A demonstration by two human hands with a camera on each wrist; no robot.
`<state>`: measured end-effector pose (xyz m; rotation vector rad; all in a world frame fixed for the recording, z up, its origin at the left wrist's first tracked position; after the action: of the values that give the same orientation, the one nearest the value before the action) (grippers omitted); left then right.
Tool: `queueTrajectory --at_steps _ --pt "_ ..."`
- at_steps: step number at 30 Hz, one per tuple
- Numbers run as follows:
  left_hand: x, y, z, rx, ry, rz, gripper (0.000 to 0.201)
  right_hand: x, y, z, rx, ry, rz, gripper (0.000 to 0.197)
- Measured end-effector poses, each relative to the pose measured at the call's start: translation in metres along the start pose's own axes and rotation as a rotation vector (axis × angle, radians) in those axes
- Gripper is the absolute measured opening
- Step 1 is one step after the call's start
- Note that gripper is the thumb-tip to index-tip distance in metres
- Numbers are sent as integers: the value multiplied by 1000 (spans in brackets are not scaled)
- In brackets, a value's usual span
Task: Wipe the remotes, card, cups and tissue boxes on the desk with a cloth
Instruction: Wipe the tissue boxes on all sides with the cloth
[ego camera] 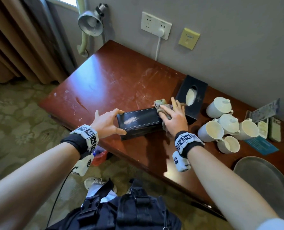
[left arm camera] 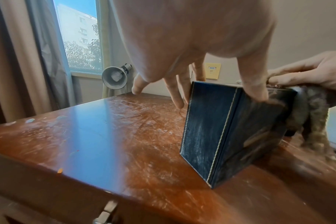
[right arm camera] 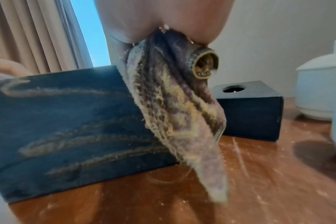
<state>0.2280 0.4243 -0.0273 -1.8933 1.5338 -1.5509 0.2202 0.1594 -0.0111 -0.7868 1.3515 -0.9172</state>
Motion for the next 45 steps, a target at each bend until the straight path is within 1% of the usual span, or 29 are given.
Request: queueTrajectory --at_steps 3,6,8,11,13,14,15,19,21,22,23,24,25,27,29,30,32,34,35,37,39,41,43,45 --pt "3 0 1 -1 -12 -11 77 -3 12 5 -47 43 -129 50" --pt "1 0 1 12 -15 -31 77 -22 18 2 -11 45 -192 50" --pt "-1 0 0 28 -17 -53 76 -49 31 -2 -29 -17 -159 47" --pt "-5 1 1 40 -23 -69 77 -101 58 -16 -62 -149 -139 44" --pt "-7 2 1 34 -23 -59 78 -110 67 -20 -87 -223 -140 45" --pt "-7 2 1 31 -22 -58 77 -103 63 -17 -97 -247 -137 45" --pt "-8 2 1 25 -22 -64 76 -89 56 -11 -102 -242 -126 45" --pt "-6 3 -2 36 -16 -93 73 -3 12 12 -57 -24 -125 43" --pt "-6 4 -3 44 -19 -108 73 16 5 13 -18 59 -82 40" --pt "-6 4 -4 44 -21 -111 73 13 5 11 25 86 -68 38" --pt "-6 4 -3 42 -22 -106 74 0 7 7 76 84 -68 37" --pt "-6 4 -3 42 -20 -96 74 -20 12 3 113 44 -67 36" --pt "-6 4 -2 40 -19 -85 75 -45 22 -2 116 -21 -62 36" --pt "-6 3 -1 45 -23 -71 76 -91 48 -16 42 -132 -33 37" --pt "-6 3 -2 50 -22 -50 77 -108 54 -23 9 -200 -25 39" --pt "-7 3 -2 48 -22 -44 77 -103 50 -22 2 -228 -49 40" --pt "-8 3 -2 35 -21 -49 77 -70 32 -17 10 -225 -73 41" --pt "-7 4 -1 31 -20 -62 76 -23 7 -5 31 -126 -59 42" --pt "-9 4 -2 34 -22 -74 76 -2 1 0 17 -66 -41 41" --pt "-10 5 -2 44 -24 -101 75 16 -2 4 23 40 -10 38" --pt "-7 5 -2 53 -19 -124 75 2 2 1 78 67 -10 36" --pt "-6 5 -3 55 -17 -132 75 -44 23 -8 69 -48 -7 36" --pt "-7 5 -4 66 -16 -135 76 -95 51 -24 -7 -179 32 38" --pt "-9 5 -6 80 -22 -148 78 -127 60 -37 -33 -279 42 38"
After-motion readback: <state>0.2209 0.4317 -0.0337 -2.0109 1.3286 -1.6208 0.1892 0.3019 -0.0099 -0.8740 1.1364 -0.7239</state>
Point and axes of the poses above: each hand's wrist, its own z-axis towards the middle knuckle, its own y-axis out of the palm, x = y × z, the point moved 10 cm from there along z, towards the middle knuckle, and after that the axes turned 6 degrees about -x, right-handed, at the moved point
